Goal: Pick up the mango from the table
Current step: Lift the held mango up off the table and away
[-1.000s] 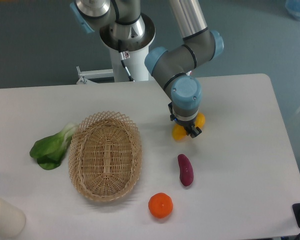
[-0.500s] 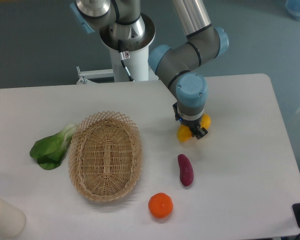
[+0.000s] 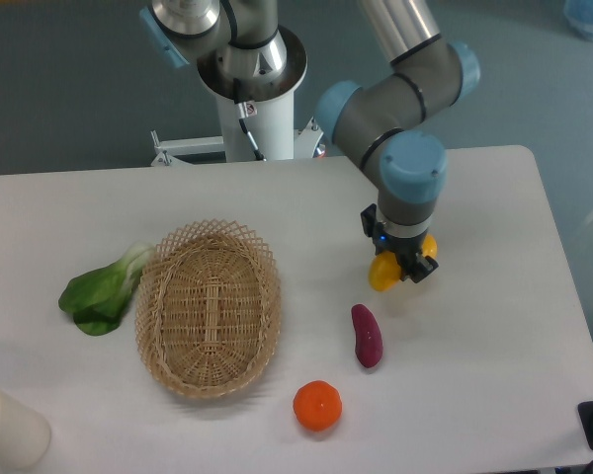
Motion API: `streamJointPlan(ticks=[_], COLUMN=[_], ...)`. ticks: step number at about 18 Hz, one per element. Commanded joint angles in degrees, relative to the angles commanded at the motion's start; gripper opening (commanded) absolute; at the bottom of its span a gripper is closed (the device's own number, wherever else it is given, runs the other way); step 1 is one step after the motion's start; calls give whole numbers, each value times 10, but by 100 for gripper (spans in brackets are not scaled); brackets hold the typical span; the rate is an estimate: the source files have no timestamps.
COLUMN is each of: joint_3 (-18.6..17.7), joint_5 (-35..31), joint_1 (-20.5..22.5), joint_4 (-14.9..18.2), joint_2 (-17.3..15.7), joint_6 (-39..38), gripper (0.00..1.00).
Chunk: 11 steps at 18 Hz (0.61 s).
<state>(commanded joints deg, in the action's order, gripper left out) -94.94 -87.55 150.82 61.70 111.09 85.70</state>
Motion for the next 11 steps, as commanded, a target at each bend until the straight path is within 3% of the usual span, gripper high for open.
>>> streamJointPlan(ticks=[7, 11], joint_3=[68, 78], joint_5=[1, -4], joint_1=[6, 13], joint_4=[1, -1], joint_2=[40, 44], joint_6=[-15, -16], gripper=[42, 42])
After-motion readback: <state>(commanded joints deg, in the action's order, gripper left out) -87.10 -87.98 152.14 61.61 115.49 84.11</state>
